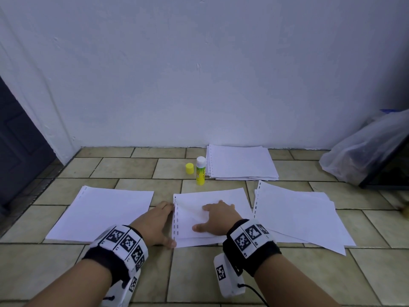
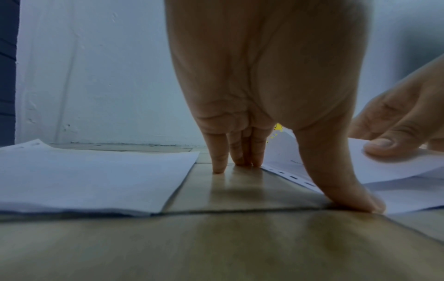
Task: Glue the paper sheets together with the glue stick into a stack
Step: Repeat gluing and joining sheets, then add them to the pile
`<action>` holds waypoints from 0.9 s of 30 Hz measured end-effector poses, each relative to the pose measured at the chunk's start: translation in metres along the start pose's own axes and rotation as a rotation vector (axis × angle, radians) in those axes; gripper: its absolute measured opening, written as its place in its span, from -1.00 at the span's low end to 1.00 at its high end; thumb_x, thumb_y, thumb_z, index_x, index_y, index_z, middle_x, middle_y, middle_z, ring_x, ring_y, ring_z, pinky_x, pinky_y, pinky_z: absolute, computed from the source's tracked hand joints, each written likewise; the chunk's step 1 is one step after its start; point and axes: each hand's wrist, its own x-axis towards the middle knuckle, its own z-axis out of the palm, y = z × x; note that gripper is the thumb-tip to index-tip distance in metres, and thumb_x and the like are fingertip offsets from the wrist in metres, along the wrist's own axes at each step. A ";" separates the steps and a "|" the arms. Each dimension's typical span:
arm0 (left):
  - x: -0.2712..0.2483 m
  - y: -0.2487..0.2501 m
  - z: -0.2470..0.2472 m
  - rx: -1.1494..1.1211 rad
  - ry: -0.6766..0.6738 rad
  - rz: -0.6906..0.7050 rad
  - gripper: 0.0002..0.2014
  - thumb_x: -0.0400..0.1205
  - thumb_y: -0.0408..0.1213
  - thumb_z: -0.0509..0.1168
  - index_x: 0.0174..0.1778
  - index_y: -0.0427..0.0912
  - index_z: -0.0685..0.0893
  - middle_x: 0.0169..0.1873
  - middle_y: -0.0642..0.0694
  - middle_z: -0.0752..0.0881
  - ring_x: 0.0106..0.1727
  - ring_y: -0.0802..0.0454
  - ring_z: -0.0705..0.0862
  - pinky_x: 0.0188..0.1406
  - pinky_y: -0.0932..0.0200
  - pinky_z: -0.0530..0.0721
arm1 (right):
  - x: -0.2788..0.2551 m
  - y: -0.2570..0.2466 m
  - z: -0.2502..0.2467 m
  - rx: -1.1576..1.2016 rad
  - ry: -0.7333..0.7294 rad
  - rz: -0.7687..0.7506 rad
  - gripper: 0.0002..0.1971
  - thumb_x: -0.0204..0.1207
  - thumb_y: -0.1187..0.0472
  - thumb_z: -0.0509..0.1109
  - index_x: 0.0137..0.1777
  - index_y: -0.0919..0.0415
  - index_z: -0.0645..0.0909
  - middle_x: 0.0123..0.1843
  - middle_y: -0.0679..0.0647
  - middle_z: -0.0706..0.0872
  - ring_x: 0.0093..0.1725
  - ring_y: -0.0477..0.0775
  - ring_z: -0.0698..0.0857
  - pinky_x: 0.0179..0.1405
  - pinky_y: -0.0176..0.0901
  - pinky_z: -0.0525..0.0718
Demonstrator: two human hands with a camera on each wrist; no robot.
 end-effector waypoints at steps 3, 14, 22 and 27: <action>0.000 0.000 -0.001 -0.003 -0.005 -0.004 0.03 0.36 0.04 0.57 0.64 -0.09 0.12 0.54 0.08 0.25 0.49 0.09 0.38 0.42 0.22 0.41 | 0.000 -0.001 0.000 -0.003 -0.006 0.004 -0.19 0.51 -0.33 0.27 0.63 0.12 0.22 0.64 0.20 0.29 0.67 0.18 0.11 0.62 0.29 -0.05; 0.002 -0.007 -0.015 -0.081 -0.151 -0.054 -0.10 0.00 0.21 0.57 0.24 0.16 0.35 0.44 0.18 0.30 0.48 0.16 0.31 0.46 0.16 0.41 | -0.003 -0.002 -0.004 0.045 -0.004 0.041 -0.23 0.51 -0.33 0.25 0.60 0.10 0.28 0.59 0.24 0.35 0.61 0.19 0.24 0.62 0.23 0.03; 0.010 0.007 -0.016 0.055 -0.086 -0.005 -0.03 0.46 0.09 0.49 0.67 -0.07 0.08 0.66 0.00 -0.13 0.66 0.00 0.08 0.60 0.10 0.24 | 0.000 -0.010 0.000 -0.016 0.013 0.111 -0.38 0.53 0.00 0.43 0.50 0.07 0.25 0.38 0.26 0.43 0.41 0.40 0.39 0.34 0.30 0.51; 0.011 0.025 -0.014 0.288 -0.129 -0.045 -0.03 0.58 0.06 0.38 0.70 -0.19 -0.11 0.70 -0.01 -0.13 0.70 -0.05 -0.06 0.61 0.02 0.17 | 0.008 -0.018 0.001 -0.176 -0.005 0.167 -0.32 0.53 0.03 0.44 0.55 0.09 0.17 0.43 0.32 0.36 0.37 0.44 0.46 0.31 0.37 0.50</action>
